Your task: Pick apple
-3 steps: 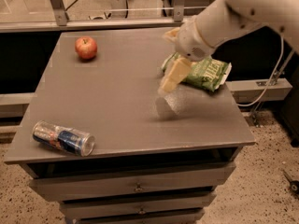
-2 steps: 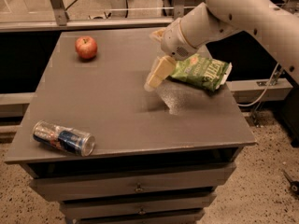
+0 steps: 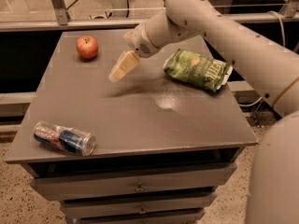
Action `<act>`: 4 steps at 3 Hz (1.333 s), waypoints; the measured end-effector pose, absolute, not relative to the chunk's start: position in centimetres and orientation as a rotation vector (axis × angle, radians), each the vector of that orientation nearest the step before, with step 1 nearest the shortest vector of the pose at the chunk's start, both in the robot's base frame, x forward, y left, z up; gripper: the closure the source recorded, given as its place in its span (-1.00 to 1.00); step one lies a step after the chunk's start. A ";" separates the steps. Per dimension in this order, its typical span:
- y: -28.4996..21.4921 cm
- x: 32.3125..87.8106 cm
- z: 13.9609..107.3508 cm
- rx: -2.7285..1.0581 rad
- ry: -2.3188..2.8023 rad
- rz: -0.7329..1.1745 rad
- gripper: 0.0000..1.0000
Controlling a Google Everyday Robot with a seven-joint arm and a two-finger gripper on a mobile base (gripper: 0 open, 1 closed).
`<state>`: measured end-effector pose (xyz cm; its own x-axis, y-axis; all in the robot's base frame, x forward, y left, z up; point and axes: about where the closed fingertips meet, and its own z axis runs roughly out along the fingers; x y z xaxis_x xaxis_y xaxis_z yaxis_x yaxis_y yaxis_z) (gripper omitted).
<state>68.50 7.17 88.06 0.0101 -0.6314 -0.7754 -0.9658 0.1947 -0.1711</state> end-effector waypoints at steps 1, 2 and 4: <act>10.9 70.8 87.6 -1.438 1.743 0.616 -1.00; 14.2 73.0 87.1 -1.374 1.752 0.669 -1.00; 17.8 77.6 86.4 -1.313 1.734 0.654 -1.00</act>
Offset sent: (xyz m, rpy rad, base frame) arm 0.0763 0.1065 -0.0107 0.1795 0.1096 -0.1048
